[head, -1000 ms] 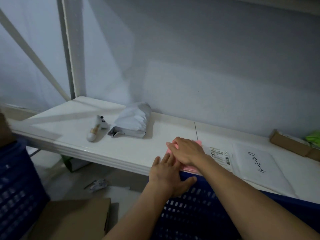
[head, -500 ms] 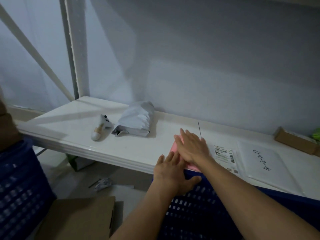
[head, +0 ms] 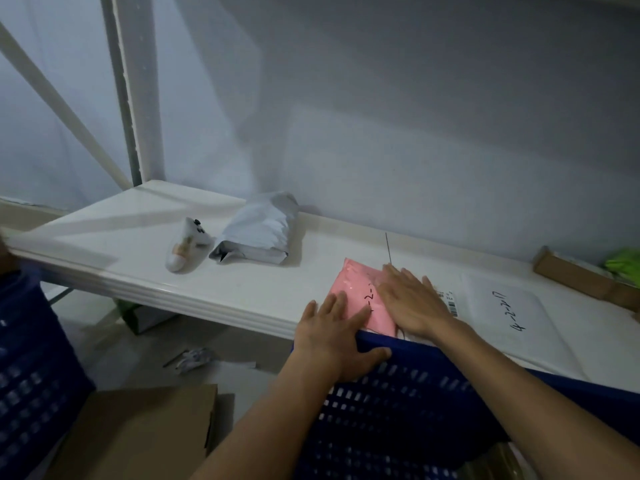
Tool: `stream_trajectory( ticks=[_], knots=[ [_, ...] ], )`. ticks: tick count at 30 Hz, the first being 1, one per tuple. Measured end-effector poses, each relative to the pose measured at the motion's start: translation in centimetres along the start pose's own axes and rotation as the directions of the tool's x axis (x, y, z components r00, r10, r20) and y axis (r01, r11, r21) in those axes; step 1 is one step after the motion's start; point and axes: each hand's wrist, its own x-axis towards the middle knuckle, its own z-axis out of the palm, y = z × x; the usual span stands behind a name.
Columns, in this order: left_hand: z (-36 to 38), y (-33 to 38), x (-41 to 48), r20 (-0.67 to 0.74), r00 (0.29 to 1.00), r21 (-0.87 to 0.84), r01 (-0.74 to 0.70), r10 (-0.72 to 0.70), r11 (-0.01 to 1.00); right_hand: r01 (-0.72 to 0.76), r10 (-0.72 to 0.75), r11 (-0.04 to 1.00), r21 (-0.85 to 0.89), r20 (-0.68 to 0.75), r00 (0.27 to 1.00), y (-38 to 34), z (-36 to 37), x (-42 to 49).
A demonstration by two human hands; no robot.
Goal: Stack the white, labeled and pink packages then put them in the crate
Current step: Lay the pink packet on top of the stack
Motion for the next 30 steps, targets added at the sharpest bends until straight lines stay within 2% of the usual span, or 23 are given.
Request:
stream_trajectory(
  ticks=[3, 6, 9, 16, 21, 24, 26, 30],
  knots=[
    [-0.2, 0.1, -0.1, 0.002, 1.000, 0.004, 0.000, 0.000, 1.000, 0.149, -0.150, 0.987, -0.065, -0.015, 0.989, -0.2, 0.2, -2.1],
    [-0.3, 0.2, -0.2, 0.018, 1.000, -0.006, 0.009, -0.009, 1.000, 0.113, -0.103, 0.976, -0.186, 0.062, 0.993, 1.2, 0.2, -2.7],
    [-0.5, 0.2, -0.2, 0.038, 0.999, -0.004, 0.012, -0.012, 1.000, 0.062, -0.036, 0.979, -0.196, 0.134, 0.990, 2.1, -0.3, -3.2],
    [-1.6, -0.2, -0.1, 0.156, 0.986, -0.021, -0.049, 0.051, 0.999, 0.063, -0.061, 0.990, -0.127, 0.023, 0.998, 1.5, 0.0, -5.0],
    [-2.4, -0.5, -0.2, 0.219, 0.973, -0.162, -0.039, 0.074, 0.986, -0.021, -0.002, 0.993, 0.115, 0.199, 0.980, 2.0, -1.6, -3.9],
    [-2.6, -0.8, -0.3, 0.225, 0.971, -0.228, -0.029, 0.081, 0.973, -0.098, 0.073, 0.940, 0.327, 0.088, 0.993, 1.1, -2.3, -3.2],
    [-2.8, -1.0, -0.3, 0.238, 0.968, -0.251, -0.013, 0.075, 0.968, -0.152, 0.136, 0.867, 0.474, 0.069, 0.988, -0.2, -2.4, -3.2],
    [-2.9, -0.7, -0.3, 0.265, 0.961, -0.193, -0.033, 0.084, 0.981, -0.211, 0.246, 0.759, 0.616, 0.029, 0.969, -1.2, -2.2, -2.2]
  ],
)
